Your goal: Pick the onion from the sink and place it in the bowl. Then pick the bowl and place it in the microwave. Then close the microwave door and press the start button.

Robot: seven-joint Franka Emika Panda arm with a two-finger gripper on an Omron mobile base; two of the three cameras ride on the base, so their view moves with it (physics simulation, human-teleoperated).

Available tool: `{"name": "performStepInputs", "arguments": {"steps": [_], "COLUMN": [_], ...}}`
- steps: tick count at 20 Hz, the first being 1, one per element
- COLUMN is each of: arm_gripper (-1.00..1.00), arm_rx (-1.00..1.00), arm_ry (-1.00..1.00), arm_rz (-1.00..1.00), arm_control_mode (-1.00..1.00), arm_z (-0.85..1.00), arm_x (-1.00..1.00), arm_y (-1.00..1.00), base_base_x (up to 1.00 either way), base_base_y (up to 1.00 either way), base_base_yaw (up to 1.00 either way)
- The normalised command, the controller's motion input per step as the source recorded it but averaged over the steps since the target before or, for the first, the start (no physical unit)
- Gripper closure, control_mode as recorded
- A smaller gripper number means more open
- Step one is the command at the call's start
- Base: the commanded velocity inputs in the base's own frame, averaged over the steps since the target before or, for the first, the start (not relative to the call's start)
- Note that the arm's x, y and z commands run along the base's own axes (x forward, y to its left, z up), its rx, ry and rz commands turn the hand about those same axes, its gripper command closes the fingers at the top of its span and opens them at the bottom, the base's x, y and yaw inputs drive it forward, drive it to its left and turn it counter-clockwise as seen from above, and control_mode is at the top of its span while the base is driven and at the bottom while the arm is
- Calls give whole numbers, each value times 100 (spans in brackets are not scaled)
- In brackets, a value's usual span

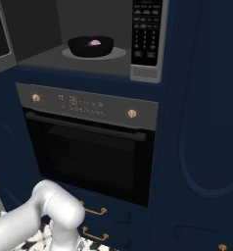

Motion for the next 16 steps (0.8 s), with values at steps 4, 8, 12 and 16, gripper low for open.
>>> {"name": "performStepInputs", "arguments": {"steps": [4, 8, 12, 16], "arm_gripper": [-100, -100, -100, -100], "arm_rx": [22, 25, 25, 23], "arm_ry": [-11, -16, -14, -19], "arm_rz": [0, 2, 5, 11], "arm_control_mode": [-100, -100, -100, -100], "arm_z": [56, 38, 45, 30], "arm_x": [-40, -55, -52, -66], "arm_y": [-16, -47, -50, -65], "base_base_x": [0, 0, 0, 0], "base_base_y": [0, 0, 0, 0], "base_base_yaw": [0, 0, 0, 0]}}
